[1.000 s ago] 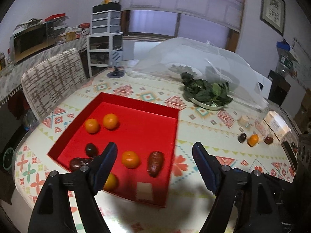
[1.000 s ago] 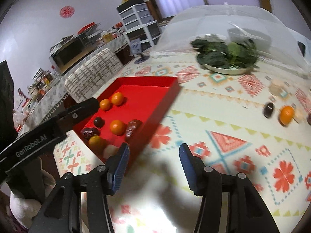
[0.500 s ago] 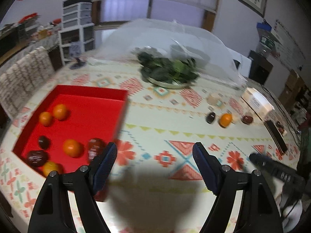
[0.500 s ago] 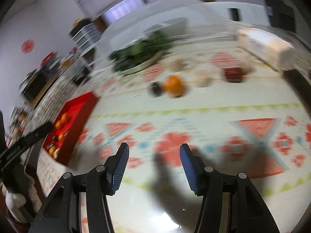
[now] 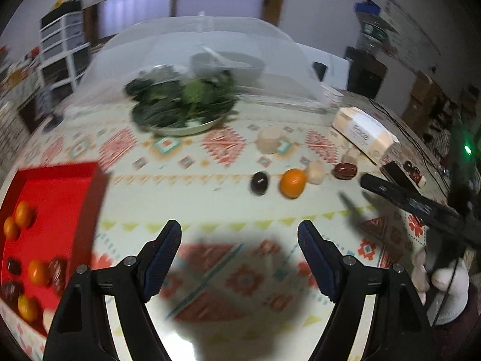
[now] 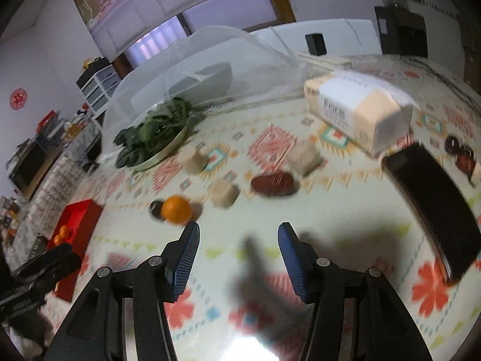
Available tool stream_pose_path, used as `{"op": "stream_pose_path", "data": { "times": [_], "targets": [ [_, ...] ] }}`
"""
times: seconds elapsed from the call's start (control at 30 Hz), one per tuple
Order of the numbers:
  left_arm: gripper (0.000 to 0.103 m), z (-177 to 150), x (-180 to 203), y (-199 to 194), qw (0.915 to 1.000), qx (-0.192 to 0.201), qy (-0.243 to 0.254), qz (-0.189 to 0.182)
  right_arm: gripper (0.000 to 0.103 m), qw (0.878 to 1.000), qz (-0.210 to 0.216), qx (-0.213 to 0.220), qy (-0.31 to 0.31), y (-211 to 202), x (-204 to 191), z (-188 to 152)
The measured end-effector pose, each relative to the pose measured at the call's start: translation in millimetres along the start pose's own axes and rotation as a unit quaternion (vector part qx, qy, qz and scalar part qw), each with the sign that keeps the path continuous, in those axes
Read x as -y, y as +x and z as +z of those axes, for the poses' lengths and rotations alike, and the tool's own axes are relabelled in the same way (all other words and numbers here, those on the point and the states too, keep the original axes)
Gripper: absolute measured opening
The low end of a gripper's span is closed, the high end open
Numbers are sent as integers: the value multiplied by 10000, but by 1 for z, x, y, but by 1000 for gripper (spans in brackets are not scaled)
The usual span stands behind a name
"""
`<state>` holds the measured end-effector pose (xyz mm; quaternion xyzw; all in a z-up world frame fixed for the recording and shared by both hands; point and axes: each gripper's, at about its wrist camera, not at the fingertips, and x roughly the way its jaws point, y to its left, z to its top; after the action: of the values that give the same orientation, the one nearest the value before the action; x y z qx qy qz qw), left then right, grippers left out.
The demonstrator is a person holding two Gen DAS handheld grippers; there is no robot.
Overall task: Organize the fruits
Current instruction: 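Move both tools back over the remaining items on the table, then grasp a tangerine with the left tool while the right tool grasps a red date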
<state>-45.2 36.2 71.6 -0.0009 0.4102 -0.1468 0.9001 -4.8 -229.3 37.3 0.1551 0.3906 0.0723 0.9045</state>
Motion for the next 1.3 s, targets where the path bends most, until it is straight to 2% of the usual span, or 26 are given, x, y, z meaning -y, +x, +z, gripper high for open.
{"op": "stream_pose_path", "data": {
  "times": [0.17,0.4,0.5,0.57,0.6,0.63,0.67,0.7,0.73,0.8,0.93,0.97,1.0,1.03,1.3],
  "targets": [
    [79,22,27,32,9983,-10,492,-312,59,9996,-186,-108,203,27,13,17],
    [78,36,50,83,9922,-255,1142,-422,59,9984,-73,-259,489,48,21,23],
    [66,36,59,96,9887,-371,1388,-433,59,9981,-79,-297,529,52,23,23],
    [64,36,66,100,9850,-336,1652,-359,59,9983,-77,-276,515,53,23,24],
    [59,36,68,100,9839,-348,1714,-368,58,9983,-57,-268,519,53,23,23],
    [54,37,72,101,9821,-364,1810,-377,57,9983,-46,-259,519,53,23,23],
    [44,36,76,101,9801,-410,1899,-397,52,9984,-51,-261,498,53,23,22],
    [44,35,79,102,9786,-416,1989,-334,47,9985,-29,-281,476,54,23,22],
    [43,33,82,103,9767,-422,2086,-259,47,9985,-12,-283,462,54,22,22],
    [32,30,85,104,9740,-412,2225,-111,46,9986,44,-302,441,54,21,21],
    [32,31,77,99,9785,-450,1993,-292,45,9983,177,-329,455,54,18,19],
    [32,29,75,97,9789,-430,1976,-281,41,9982,199,-307,467,52,19,19],
    [32,28,75,95,9791,-417,1971,-280,26,9982,233,-292,477,51,19,19],
    [32,26,75,93,9793,-411,1962,-286,19,9979,276,-314,496,50,19,19],
    [31,13,64,62,9831,-286,1757,-424,16,9978,250,-330,527,43,20,15]
  ]
}}
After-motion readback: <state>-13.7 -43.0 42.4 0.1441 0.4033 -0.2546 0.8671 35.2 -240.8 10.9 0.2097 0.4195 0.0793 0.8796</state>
